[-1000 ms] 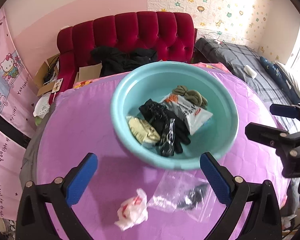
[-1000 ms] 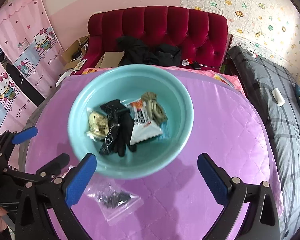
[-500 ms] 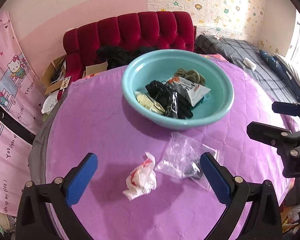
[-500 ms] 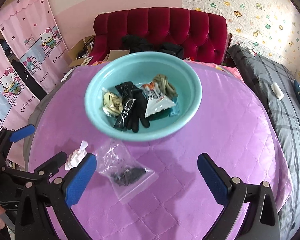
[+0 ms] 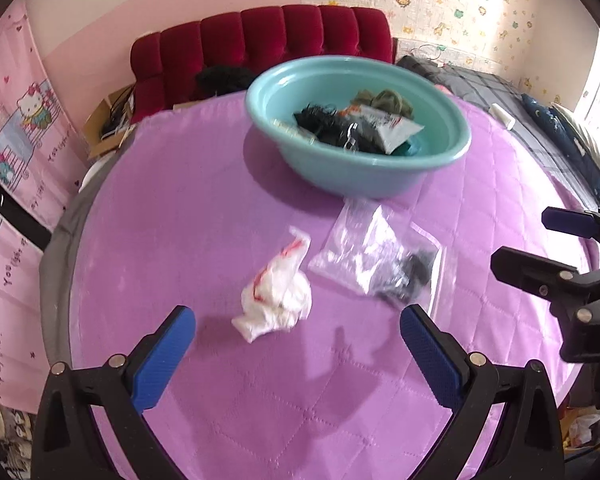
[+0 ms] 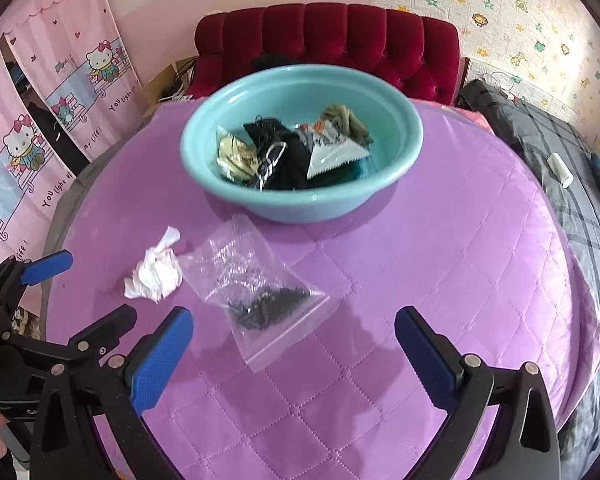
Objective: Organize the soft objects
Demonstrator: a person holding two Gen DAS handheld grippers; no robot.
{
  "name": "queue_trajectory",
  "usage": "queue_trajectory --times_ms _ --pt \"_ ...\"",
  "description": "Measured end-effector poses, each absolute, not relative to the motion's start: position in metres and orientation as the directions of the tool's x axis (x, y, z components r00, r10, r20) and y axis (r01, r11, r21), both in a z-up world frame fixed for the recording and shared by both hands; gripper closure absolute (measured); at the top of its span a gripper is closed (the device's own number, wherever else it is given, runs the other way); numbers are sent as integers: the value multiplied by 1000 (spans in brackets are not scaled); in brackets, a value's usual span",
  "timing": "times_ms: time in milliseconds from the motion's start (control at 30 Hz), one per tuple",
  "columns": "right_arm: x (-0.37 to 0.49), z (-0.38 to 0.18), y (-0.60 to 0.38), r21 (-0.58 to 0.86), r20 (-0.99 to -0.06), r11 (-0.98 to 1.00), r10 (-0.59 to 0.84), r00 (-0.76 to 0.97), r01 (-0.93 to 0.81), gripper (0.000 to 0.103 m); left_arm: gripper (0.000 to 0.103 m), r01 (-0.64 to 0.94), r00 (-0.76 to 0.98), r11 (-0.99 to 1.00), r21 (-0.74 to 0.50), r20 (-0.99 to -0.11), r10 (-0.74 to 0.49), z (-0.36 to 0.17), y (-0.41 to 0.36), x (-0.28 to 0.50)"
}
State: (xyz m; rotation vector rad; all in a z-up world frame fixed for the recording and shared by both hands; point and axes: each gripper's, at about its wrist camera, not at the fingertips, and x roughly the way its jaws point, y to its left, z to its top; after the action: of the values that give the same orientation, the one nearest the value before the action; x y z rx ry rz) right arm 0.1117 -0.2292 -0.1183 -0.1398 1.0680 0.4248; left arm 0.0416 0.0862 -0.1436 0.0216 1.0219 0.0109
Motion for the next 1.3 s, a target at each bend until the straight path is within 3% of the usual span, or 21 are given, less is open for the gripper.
queue_trajectory --times_ms 333,1300 --pt "107 -158 -221 109 -902 898 269 337 -426 0 0 -40 466 999 4 -884 22 -181 96 27" --pt "146 -219 -152 33 -929 816 238 284 -577 0 0 -84 422 996 -19 -906 18 -212 127 30"
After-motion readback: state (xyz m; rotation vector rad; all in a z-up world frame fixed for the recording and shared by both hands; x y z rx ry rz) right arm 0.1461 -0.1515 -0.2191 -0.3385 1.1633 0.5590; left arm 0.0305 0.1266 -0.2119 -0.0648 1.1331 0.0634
